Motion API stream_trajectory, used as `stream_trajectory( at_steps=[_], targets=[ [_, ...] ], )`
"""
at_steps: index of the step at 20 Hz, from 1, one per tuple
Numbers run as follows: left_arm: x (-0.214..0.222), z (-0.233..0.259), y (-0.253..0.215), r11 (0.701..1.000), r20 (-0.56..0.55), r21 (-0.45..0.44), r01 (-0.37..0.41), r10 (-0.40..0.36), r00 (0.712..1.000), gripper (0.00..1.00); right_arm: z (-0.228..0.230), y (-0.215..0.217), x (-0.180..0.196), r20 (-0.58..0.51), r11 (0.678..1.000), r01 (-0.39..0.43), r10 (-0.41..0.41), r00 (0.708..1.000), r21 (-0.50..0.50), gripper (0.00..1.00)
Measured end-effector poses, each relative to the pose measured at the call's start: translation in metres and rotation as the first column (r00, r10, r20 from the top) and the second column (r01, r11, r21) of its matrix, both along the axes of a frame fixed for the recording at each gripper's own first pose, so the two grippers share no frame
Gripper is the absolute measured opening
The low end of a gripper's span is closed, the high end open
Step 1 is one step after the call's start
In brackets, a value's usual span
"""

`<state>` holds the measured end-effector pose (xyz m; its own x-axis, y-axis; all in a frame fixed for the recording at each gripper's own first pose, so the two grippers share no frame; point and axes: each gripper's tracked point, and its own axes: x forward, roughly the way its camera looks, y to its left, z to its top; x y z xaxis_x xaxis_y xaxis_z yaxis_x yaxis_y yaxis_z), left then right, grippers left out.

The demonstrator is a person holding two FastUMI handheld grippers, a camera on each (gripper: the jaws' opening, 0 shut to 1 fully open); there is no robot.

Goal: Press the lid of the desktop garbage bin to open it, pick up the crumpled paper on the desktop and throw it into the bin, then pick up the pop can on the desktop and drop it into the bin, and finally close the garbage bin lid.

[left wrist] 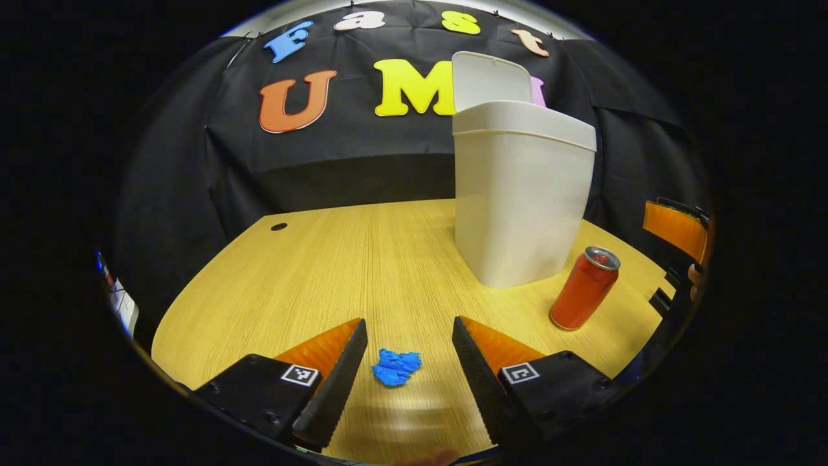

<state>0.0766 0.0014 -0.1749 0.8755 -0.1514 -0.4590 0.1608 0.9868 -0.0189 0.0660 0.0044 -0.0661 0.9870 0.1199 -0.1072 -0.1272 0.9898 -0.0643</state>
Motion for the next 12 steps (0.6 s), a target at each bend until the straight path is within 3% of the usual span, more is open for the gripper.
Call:
stream_trajectory(
  at_steps=[1, 4, 8, 10, 12],
  targets=[
    [0.0, -0.005, 0.002, 1.0, -0.01, 0.007, -0.002, 0.002, 1.0, 0.8, -0.005, 0.005, -0.005, -0.005, 0.999, -0.034, 0.034, 0.999, 0.006, 0.95],
    [0.002, -0.012, 0.016, 0.997, -0.025, 0.08, -0.023, 0.025, 0.999, 0.77, -0.018, 0.01, -0.016, 0.008, 0.994, -0.107, 0.107, 0.994, -0.019, 0.97],
    [-0.002, -0.026, 0.015, 0.997, -0.074, 0.078, 0.012, -0.006, 0.997, 0.76, -0.033, 0.002, -0.022, 0.015, 0.995, -0.096, 0.097, 0.995, -0.039, 0.95],
    [-0.002, -0.029, 0.02, 0.994, -0.088, 0.109, 0.021, -0.012, 0.996, 0.72, -0.029, 0.001, -0.024, 0.05, 0.995, -0.083, 0.086, 0.995, -0.049, 0.95],
    [0.0, -0.035, 0.021, 0.989, -0.097, 0.143, 0.026, -0.012, 0.995, 0.6, -0.033, -0.002, -0.022, 0.061, 0.994, -0.061, 0.066, 0.996, -0.086, 0.95]
  ],
)
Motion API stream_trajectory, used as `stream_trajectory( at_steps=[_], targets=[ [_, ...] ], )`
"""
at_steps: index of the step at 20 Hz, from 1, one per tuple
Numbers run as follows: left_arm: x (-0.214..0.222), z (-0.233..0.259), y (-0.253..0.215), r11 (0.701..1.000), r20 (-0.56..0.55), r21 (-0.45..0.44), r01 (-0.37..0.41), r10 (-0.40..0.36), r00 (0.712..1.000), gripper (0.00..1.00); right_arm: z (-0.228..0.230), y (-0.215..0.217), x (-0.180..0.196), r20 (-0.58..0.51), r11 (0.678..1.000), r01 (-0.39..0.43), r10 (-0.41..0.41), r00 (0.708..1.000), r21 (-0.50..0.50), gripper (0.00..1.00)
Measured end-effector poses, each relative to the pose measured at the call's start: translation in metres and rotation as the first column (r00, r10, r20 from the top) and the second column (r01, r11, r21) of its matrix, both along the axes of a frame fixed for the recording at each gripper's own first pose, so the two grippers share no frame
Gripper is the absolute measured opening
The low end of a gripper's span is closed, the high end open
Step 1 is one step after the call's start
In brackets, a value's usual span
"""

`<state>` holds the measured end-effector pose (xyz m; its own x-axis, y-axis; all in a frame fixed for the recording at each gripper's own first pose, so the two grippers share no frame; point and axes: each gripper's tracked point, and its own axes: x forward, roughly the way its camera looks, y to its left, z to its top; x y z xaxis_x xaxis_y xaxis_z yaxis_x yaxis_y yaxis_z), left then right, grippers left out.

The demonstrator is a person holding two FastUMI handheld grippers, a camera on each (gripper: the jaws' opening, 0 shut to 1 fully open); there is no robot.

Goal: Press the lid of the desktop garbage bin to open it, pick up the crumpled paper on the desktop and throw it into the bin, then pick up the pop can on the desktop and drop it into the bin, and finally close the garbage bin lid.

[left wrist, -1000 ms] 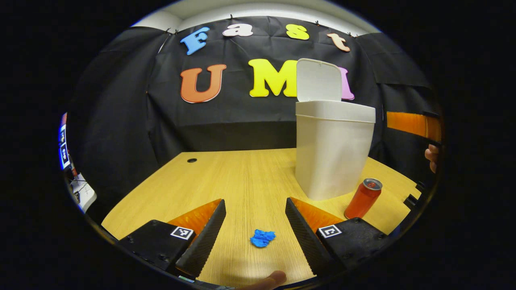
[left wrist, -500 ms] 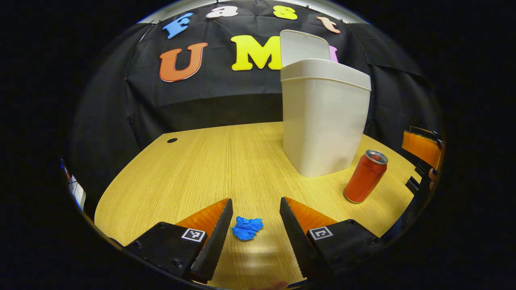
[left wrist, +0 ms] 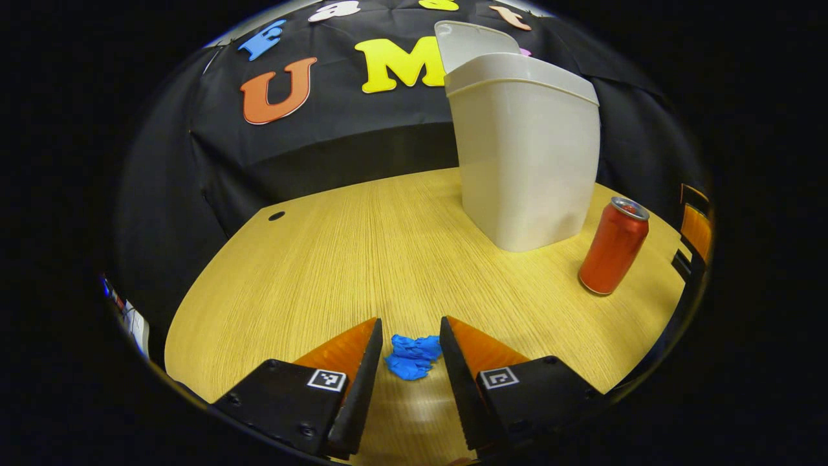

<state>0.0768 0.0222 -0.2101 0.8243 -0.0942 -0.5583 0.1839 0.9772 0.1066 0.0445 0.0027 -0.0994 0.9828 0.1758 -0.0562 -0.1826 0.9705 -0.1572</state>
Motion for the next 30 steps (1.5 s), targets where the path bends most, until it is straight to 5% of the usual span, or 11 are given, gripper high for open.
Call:
stream_trajectory(
  at_steps=[5, 15, 22, 30],
  targets=[
    [-0.001, -0.009, 0.0, 0.998, -0.017, 0.045, 0.035, -0.034, 0.999, 0.5, -0.006, 0.001, 0.004, 0.037, 0.999, 0.023, -0.022, 0.999, -0.029, 0.98],
    [0.003, -0.002, 0.006, 0.999, 0.016, 0.021, 0.042, -0.042, 0.999, 0.17, -0.045, 0.006, 0.017, -0.108, 1.0, 0.015, -0.014, 0.994, 0.008, 0.95],
    [0.012, 0.044, 0.005, 1.0, 0.202, 0.014, 0.008, -0.011, 0.979, 0.1, -0.056, 0.011, 0.027, -0.203, 0.994, 0.017, 0.006, 0.979, 0.108, 0.95],
    [-0.003, 0.096, -0.015, 0.999, 0.374, -0.015, 0.033, -0.025, 0.927, 0.1, -0.069, 0.025, 0.062, -0.251, 0.995, 0.065, -0.044, 0.967, 0.076, 0.95]
  ],
)
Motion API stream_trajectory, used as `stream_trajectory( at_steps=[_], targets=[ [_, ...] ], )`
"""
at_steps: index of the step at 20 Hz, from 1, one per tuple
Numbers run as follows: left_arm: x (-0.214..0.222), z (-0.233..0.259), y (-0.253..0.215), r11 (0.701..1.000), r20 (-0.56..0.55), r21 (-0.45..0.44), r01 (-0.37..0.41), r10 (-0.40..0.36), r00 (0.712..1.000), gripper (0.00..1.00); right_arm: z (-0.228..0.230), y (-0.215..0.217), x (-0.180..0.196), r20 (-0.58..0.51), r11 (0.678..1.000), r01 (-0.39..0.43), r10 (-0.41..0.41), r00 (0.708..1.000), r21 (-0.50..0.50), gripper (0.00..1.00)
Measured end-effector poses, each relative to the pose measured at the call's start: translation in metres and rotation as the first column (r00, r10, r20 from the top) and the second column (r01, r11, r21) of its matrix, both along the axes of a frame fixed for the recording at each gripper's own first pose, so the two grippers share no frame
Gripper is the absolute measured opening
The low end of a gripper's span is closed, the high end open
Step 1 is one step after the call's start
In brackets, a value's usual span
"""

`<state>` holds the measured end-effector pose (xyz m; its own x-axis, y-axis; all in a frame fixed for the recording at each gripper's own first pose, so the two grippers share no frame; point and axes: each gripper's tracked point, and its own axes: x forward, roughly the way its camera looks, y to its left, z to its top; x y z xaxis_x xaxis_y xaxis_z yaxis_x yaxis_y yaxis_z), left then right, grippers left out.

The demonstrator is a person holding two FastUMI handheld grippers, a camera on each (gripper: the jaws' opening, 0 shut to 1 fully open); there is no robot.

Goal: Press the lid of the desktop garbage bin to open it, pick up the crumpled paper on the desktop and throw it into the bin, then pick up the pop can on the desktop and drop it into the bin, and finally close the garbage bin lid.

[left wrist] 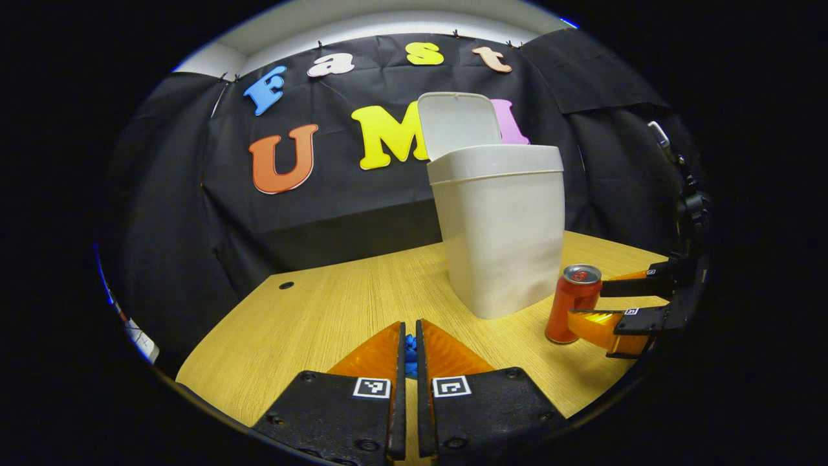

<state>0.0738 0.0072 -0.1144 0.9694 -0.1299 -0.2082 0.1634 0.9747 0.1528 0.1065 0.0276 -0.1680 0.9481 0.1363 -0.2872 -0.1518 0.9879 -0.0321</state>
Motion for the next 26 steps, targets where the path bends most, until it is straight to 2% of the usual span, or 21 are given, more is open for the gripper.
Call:
stream_trajectory(
  at_steps=[3, 4, 11, 13, 16, 19, 20, 21, 23, 26],
  targets=[
    [0.0, 0.009, -0.004, 0.999, 0.024, -0.034, -0.003, 0.004, 1.0, 0.1, -0.01, -0.001, 0.011, -0.021, 1.0, 0.028, -0.029, 0.999, -0.013, 0.94],
    [-0.001, 0.011, -0.002, 0.999, 0.03, -0.045, -0.013, 0.015, 0.999, 0.1, -0.007, 0.0, 0.011, -0.011, 1.0, 0.026, -0.026, 1.0, 0.0, 0.8],
    [-0.005, 0.04, -0.001, 0.989, 0.041, -0.118, -0.092, 0.097, 0.994, 0.1, 0.049, -0.007, -0.012, 0.101, 0.997, -0.05, 0.044, 0.994, 0.056, 0.76],
    [-0.012, 0.058, -0.007, 0.983, 0.049, -0.152, -0.1, 0.109, 0.993, 0.1, 0.068, -0.015, -0.02, 0.134, 0.995, -0.075, 0.065, 0.989, 0.066, 0.76],
    [-0.014, 0.097, -0.015, 0.979, 0.102, -0.164, -0.122, 0.14, 0.985, 0.1, 0.095, -0.031, -0.033, 0.168, 0.991, -0.102, 0.086, 0.982, 0.091, 0.71],
    [-0.007, 0.137, -0.044, 0.977, 0.142, -0.196, -0.082, 0.111, 0.984, 0.09, 0.112, -0.054, -0.043, 0.218, 0.994, -0.09, 0.074, 0.973, 0.065, 0.71],
    [-0.001, 0.149, -0.055, 0.977, 0.156, -0.2, -0.069, 0.102, 0.983, 0.09, 0.116, -0.058, -0.05, 0.222, 0.992, -0.1, 0.082, 0.972, 0.071, 0.67],
    [0.005, 0.16, -0.067, 0.978, 0.162, -0.204, -0.051, 0.085, 0.983, 0.1, 0.116, -0.061, -0.053, 0.221, 0.992, -0.105, 0.087, 0.971, 0.073, 0.67],
    [0.021, 0.169, -0.093, 0.975, 0.134, -0.22, -0.011, 0.042, 0.99, 0.09, 0.118, -0.076, -0.059, 0.227, 0.993, -0.095, 0.078, 0.971, 0.066, 0.66],
    [0.047, 0.19, -0.115, 0.978, 0.14, -0.207, -0.006, 0.035, 0.99, 0.1, 0.125, -0.095, -0.067, 0.25, 0.996, -0.071, 0.053, 0.967, 0.063, 0.66]
  ],
)
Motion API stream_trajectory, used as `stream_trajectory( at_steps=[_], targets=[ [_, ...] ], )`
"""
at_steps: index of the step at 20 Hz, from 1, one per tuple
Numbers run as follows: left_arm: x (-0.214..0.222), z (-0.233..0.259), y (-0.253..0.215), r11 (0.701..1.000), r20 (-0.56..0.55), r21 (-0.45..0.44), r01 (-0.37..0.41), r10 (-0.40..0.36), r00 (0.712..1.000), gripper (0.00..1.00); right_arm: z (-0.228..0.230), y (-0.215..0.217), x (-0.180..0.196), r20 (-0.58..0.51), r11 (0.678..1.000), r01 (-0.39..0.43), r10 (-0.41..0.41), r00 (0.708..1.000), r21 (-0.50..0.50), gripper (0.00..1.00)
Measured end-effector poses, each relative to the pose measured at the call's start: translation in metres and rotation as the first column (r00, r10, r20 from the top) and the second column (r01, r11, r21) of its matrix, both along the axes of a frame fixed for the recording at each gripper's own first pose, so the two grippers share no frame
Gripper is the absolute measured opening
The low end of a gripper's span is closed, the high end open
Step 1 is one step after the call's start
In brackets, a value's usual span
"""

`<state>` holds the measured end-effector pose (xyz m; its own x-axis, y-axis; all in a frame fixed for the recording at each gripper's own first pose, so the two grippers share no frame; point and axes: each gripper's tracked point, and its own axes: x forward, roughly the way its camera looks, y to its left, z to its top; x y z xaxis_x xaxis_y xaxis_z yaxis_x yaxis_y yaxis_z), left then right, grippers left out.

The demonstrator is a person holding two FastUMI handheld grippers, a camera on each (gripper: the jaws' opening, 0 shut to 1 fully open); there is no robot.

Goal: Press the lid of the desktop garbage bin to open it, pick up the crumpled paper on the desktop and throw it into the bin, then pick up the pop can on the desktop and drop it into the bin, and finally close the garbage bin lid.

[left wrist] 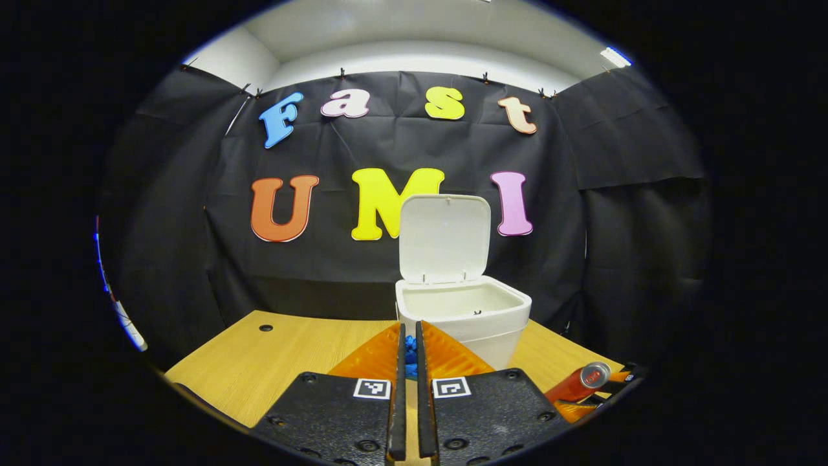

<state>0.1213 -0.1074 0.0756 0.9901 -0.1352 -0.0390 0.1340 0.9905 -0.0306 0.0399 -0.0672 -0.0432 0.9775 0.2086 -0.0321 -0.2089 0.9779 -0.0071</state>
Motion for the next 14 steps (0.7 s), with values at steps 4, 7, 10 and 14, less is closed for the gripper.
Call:
stream_trajectory(
  at_steps=[4, 7, 10, 14],
  targets=[
    [0.043, 0.015, -0.035, 0.997, -0.002, -0.061, 0.037, -0.037, 0.999, 0.09, -0.001, -0.01, -0.006, -0.005, 1.0, -0.005, 0.005, 1.0, 0.018, 0.61],
    [0.076, 0.022, -0.057, 0.997, 0.008, -0.046, 0.064, -0.063, 0.998, 0.1, 0.003, -0.013, -0.013, 0.007, 0.999, -0.019, 0.019, 1.0, 0.041, 0.62],
    [0.105, 0.008, -0.074, 0.992, -0.036, -0.099, 0.075, -0.079, 0.996, 0.1, 0.007, -0.02, -0.015, 0.03, 0.999, -0.012, 0.011, 0.999, 0.035, 0.6],
    [0.128, -0.006, -0.081, 0.992, -0.073, -0.105, 0.073, -0.081, 0.994, 0.09, 0.006, -0.024, -0.016, 0.028, 0.999, -0.007, 0.006, 1.0, 0.037, 0.61]
  ],
)
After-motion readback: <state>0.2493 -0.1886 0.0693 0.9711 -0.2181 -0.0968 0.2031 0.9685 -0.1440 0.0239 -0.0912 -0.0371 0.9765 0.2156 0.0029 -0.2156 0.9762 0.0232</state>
